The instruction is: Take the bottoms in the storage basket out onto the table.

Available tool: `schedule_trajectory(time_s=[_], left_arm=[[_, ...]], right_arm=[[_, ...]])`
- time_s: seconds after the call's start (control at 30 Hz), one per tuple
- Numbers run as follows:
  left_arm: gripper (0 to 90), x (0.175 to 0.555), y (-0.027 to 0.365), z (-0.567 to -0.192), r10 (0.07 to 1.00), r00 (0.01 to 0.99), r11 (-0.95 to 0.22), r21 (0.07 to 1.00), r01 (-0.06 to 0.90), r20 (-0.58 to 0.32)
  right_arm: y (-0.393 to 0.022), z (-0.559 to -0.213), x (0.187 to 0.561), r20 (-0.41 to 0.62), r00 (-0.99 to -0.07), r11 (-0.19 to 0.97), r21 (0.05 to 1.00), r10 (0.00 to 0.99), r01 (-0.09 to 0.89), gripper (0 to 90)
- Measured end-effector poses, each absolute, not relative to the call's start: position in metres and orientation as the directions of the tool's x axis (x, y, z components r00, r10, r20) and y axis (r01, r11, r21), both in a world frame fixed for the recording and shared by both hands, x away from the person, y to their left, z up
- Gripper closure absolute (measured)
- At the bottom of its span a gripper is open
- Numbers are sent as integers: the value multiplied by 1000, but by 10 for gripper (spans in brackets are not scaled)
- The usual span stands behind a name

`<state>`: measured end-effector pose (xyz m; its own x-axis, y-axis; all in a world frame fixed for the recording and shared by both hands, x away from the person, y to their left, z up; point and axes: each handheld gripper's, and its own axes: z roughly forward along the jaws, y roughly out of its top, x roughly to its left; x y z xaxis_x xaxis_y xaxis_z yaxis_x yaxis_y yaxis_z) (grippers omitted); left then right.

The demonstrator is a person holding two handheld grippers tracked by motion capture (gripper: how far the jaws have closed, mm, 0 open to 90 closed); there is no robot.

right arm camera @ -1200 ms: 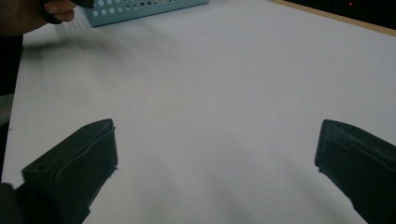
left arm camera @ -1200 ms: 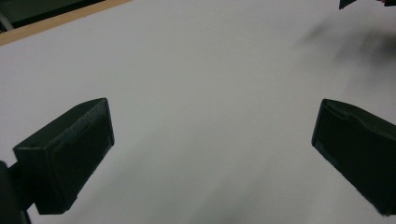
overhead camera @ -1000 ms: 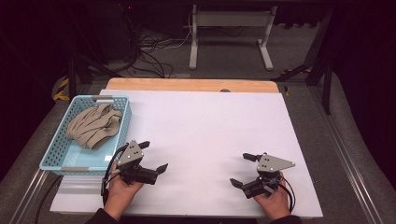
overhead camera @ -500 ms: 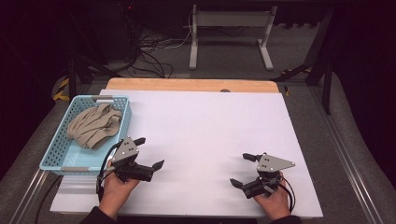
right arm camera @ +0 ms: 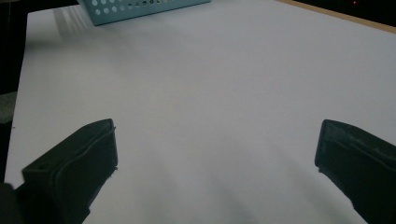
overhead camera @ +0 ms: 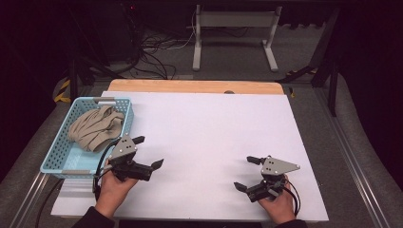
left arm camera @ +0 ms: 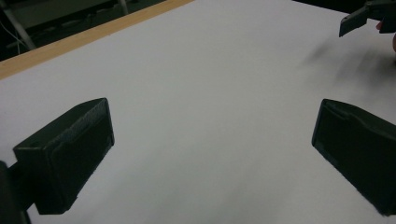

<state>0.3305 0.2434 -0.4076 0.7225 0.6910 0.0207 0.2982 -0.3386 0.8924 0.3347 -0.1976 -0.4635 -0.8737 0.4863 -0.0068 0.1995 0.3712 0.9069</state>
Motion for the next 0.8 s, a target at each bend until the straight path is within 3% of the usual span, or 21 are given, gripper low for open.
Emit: schedule_trajectory(time_s=[0.8], left_arm=[[0, 347, 274, -381, 702, 711, -382, 862, 333, 37]], right_arm=[[-202, -465, 337, 17, -866, 350, 911, 501, 220, 0]])
